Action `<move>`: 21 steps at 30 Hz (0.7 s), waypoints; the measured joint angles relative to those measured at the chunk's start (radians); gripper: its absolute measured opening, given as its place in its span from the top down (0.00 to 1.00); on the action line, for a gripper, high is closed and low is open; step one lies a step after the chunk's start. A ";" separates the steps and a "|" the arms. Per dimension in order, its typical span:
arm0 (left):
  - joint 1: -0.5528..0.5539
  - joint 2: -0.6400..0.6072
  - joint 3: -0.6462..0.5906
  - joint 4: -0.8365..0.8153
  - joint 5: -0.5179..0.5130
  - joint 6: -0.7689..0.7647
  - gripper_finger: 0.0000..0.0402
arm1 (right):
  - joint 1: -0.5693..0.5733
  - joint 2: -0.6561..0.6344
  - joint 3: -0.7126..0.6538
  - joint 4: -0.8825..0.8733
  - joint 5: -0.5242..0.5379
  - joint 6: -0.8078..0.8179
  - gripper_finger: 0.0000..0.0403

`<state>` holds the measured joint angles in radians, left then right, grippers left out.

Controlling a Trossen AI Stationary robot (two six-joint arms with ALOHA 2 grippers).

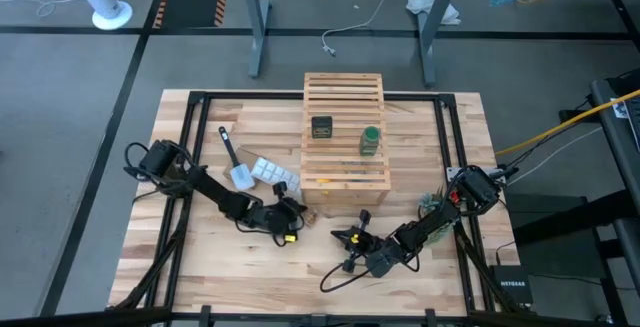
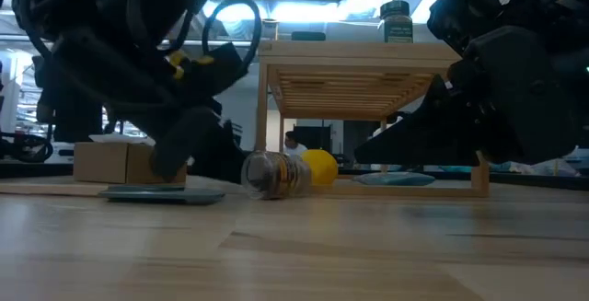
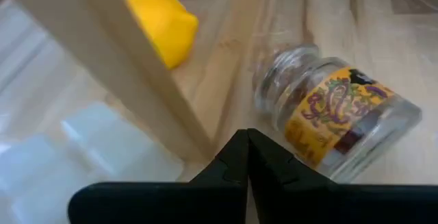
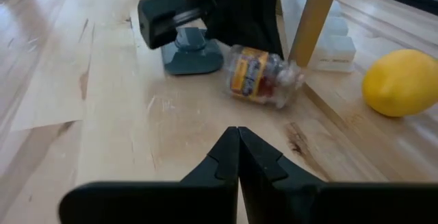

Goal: Shelf spices
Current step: Put the brown seasoning bottle on the shelf

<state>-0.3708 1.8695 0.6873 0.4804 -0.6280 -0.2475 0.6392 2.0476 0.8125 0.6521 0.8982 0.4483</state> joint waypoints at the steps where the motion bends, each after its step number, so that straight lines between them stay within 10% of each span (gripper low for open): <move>1: -0.002 0.012 0.003 0.014 0.001 0.001 1.00 | 0.000 0.000 0.000 0.000 0.000 0.000 0.98; 21: -0.083 0.038 0.052 0.032 0.016 0.013 1.00 | -0.020 0.000 0.000 -0.185 0.051 0.161 0.98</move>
<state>-0.4537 1.9076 0.7391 0.5125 -0.6117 -0.2348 0.6188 2.0472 0.8124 0.4672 0.9496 0.6091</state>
